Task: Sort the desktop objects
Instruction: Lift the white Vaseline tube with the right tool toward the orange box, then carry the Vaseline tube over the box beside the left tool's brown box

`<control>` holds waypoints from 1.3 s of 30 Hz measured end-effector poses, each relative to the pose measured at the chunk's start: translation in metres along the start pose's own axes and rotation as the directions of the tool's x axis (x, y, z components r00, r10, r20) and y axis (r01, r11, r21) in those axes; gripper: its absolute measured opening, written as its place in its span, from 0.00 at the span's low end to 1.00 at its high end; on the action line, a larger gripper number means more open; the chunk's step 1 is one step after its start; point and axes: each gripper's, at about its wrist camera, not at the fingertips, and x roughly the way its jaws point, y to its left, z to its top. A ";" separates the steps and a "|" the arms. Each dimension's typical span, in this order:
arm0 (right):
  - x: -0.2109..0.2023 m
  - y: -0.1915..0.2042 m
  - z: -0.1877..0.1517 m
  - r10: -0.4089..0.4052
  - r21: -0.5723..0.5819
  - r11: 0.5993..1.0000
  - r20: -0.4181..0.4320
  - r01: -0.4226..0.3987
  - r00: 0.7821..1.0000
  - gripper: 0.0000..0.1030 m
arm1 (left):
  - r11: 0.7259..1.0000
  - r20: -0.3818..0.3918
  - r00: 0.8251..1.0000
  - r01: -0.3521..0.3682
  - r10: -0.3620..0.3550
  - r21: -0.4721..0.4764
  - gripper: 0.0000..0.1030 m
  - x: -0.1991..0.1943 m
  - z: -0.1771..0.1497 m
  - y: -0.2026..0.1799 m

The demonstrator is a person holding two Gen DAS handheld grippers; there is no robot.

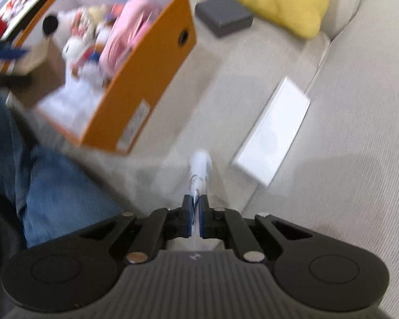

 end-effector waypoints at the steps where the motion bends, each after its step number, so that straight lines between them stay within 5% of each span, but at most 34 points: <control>1: 0.002 0.004 0.003 -0.011 0.005 1.000 0.007 0.011 1.000 0.04 | 1.000 0.002 1.000 0.001 -0.001 -0.003 0.67 0.000 0.000 0.001; 8: 0.014 0.004 0.032 -0.036 0.109 0.994 0.095 0.025 0.995 0.06 | 0.999 0.002 1.000 0.018 -0.018 -0.044 0.67 0.002 -0.002 0.012; 23: 0.028 0.006 -0.009 -0.083 0.351 0.936 0.201 0.008 0.976 0.13 | 0.992 0.036 0.997 0.068 -0.065 -0.105 0.67 0.016 -0.010 0.027; 35: -0.111 0.074 0.021 -0.061 0.307 0.950 0.372 -0.061 0.926 0.11 | 0.995 0.047 0.996 0.078 -0.076 -0.054 0.67 0.029 -0.009 0.026; 39: -0.108 0.106 0.049 -0.052 0.265 0.964 0.308 -0.033 0.950 0.11 | 0.994 0.034 0.995 0.091 -0.090 -0.054 0.67 0.036 -0.012 0.029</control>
